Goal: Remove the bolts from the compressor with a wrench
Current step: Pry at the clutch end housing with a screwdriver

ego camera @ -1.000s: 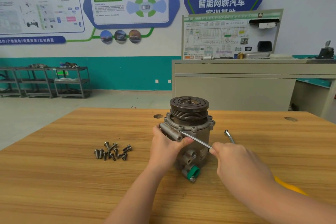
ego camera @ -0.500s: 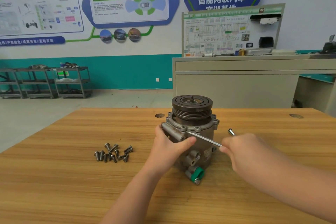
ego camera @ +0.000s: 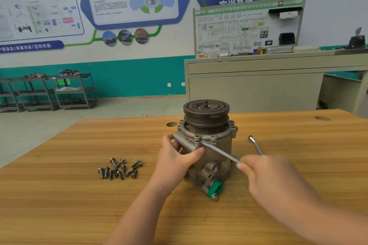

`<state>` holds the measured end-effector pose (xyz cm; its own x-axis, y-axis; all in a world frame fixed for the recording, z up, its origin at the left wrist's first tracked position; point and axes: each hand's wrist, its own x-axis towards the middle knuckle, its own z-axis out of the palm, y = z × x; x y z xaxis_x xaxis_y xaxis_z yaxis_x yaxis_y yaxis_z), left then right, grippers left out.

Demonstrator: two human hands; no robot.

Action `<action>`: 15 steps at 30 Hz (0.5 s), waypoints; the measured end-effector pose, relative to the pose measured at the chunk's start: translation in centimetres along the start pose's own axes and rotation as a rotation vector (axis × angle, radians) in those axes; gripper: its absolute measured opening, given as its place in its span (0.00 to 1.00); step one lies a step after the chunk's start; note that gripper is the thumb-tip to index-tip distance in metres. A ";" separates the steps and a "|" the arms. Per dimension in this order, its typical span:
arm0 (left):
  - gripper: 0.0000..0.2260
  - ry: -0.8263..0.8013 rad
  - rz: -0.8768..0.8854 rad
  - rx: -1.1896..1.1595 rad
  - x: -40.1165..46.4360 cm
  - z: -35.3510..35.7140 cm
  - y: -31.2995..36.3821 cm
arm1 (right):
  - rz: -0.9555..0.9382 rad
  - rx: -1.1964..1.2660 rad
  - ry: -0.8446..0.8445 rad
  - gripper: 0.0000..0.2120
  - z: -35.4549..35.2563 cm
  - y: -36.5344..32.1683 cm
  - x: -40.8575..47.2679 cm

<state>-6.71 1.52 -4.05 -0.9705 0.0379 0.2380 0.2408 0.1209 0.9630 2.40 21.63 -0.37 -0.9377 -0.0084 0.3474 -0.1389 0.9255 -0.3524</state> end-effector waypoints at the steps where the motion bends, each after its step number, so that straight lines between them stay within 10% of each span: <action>1: 0.31 0.000 -0.004 -0.008 0.0 0.0 0.1 | 0.003 0.003 0.004 0.18 0.1 -0.1 -0.1; 8: 0.48 -0.065 -0.018 0.028 -0.4 -0.9 0.6 | -0.033 -0.053 -0.185 0.16 -3.3 0.1 1.1; 15: 0.32 -0.411 -0.111 0.181 2.4 -6.1 2.4 | -0.097 -0.182 -0.196 0.08 -6.1 1.2 1.5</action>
<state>-8.54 -4.15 -0.35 -0.9157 0.4007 0.0300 0.1689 0.3160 0.9336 2.78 25.04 5.07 -0.9689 -0.1574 0.1909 -0.1886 0.9693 -0.1575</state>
